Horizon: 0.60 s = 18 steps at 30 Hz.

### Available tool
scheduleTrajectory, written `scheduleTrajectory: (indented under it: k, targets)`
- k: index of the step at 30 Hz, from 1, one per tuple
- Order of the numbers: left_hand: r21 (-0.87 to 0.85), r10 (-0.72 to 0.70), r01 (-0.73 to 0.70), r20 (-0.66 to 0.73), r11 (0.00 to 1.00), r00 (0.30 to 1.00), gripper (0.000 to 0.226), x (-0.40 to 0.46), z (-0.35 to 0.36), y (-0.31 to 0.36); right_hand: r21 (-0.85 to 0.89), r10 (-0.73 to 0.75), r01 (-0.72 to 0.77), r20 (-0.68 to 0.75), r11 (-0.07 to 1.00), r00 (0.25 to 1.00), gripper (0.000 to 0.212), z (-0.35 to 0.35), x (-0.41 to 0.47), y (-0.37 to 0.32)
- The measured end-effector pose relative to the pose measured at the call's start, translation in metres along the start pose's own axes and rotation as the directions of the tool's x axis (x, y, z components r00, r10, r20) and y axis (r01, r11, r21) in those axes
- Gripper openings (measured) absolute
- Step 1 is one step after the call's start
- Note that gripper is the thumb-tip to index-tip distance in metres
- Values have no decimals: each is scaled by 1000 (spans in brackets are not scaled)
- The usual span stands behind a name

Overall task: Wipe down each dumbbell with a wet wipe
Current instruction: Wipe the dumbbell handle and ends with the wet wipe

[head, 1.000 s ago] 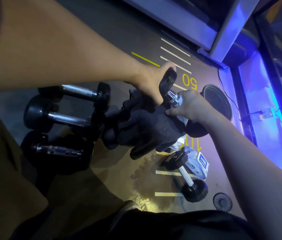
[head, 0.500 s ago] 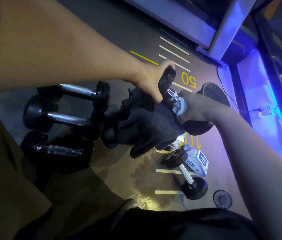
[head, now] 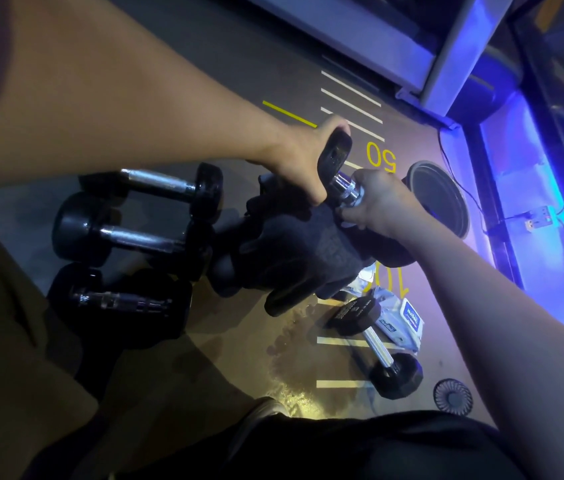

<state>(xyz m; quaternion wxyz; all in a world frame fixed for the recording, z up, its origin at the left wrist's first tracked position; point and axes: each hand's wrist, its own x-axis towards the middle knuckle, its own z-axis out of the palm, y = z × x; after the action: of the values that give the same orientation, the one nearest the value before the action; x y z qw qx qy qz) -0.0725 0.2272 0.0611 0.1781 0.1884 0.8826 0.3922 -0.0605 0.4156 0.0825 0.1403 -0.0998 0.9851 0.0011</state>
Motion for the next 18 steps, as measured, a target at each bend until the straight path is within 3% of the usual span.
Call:
scheduleTrajectory:
  k: [3,8,18]
  targets:
    - [-1,1,-1,-2,1000,1000,92,0,-1,-1,0,-8,8,-37,1000,999,21,1,1,-5]
    - [-13,18,-18,-8,1000,1000,91,-1,1,-1,141,-4,10,-41,990,999,13,4,11,-21]
    - [10,44,-44,2,999,999,96,1,-2,-5,123,35,-28,-59,992,998,21,1,13,-35]
